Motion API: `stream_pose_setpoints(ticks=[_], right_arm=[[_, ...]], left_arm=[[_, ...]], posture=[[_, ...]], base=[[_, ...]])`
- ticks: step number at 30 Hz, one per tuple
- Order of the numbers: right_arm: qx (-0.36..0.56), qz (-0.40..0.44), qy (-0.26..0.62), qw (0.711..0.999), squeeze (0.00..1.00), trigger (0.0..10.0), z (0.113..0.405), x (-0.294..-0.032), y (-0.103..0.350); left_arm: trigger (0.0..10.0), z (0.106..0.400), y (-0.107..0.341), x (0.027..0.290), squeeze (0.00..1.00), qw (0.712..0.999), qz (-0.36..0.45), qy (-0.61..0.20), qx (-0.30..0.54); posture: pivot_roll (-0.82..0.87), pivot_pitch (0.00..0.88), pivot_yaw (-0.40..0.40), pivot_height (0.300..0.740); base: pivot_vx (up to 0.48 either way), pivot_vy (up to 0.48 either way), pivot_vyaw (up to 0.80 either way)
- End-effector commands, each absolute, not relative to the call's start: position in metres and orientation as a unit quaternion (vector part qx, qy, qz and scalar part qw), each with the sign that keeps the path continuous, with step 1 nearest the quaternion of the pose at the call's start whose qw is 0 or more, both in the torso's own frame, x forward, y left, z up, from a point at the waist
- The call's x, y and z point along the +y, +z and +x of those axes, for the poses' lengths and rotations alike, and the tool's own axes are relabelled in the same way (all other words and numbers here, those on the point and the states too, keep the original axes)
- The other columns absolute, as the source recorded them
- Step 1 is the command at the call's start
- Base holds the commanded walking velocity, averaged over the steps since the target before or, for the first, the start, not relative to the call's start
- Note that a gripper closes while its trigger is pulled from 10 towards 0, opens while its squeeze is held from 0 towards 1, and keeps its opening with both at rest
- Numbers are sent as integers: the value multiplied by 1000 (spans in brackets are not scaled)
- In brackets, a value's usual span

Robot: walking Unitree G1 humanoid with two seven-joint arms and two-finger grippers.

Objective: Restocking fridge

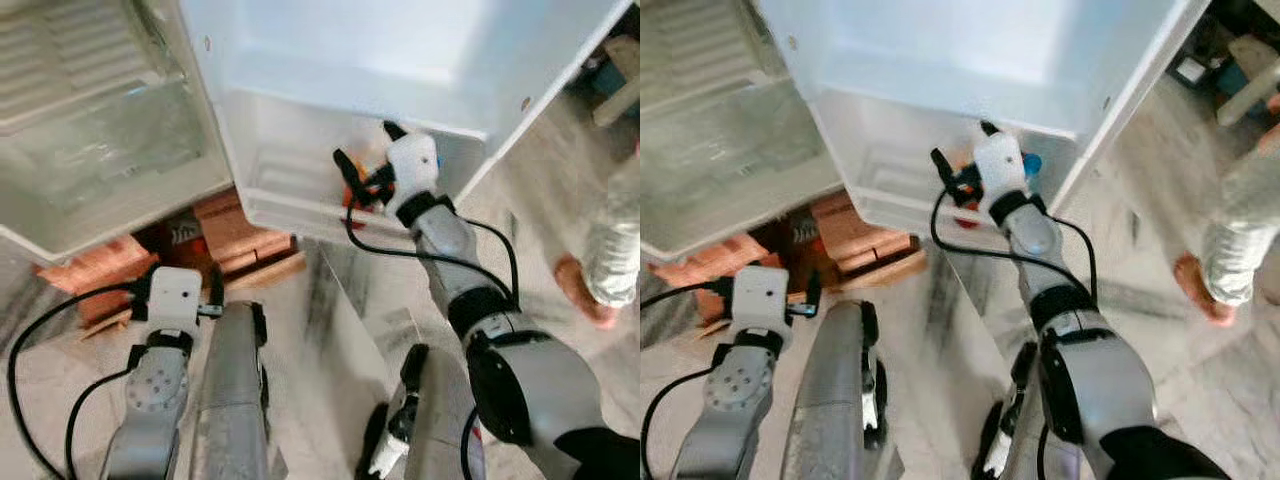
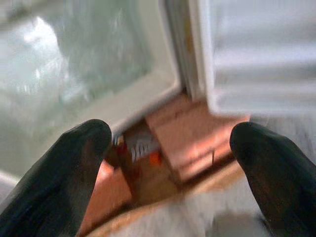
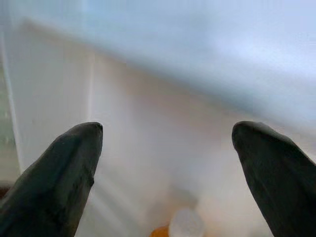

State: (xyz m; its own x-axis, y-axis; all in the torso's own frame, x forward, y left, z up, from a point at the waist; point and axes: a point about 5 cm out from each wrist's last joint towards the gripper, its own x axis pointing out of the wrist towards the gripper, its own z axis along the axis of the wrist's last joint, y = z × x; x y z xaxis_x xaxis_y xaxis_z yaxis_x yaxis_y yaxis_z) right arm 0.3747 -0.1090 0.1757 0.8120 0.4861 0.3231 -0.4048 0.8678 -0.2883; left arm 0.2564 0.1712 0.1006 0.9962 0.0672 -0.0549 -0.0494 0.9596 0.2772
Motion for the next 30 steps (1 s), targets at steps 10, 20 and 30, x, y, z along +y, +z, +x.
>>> stream_pose_setpoints(ticks=[10,20,30], right_arm=[[-245,-6,125,961,1000,10000,329,-136,156],[-141,-9,5,990,0,10000,292,-157,114],[-65,18,38,997,0,10000,262,-162,97]], left_arm=[[10000,258,91,172,0,991,132,21,30],[10000,269,107,171,0,989,145,21,-12],[10000,260,91,163,0,990,143,-3,-3]], posture=[[179,5,-10,553],[179,0,20,553],[134,0,-4,553]], base=[[0,0,0],[0,0,0],[0,0,0]])
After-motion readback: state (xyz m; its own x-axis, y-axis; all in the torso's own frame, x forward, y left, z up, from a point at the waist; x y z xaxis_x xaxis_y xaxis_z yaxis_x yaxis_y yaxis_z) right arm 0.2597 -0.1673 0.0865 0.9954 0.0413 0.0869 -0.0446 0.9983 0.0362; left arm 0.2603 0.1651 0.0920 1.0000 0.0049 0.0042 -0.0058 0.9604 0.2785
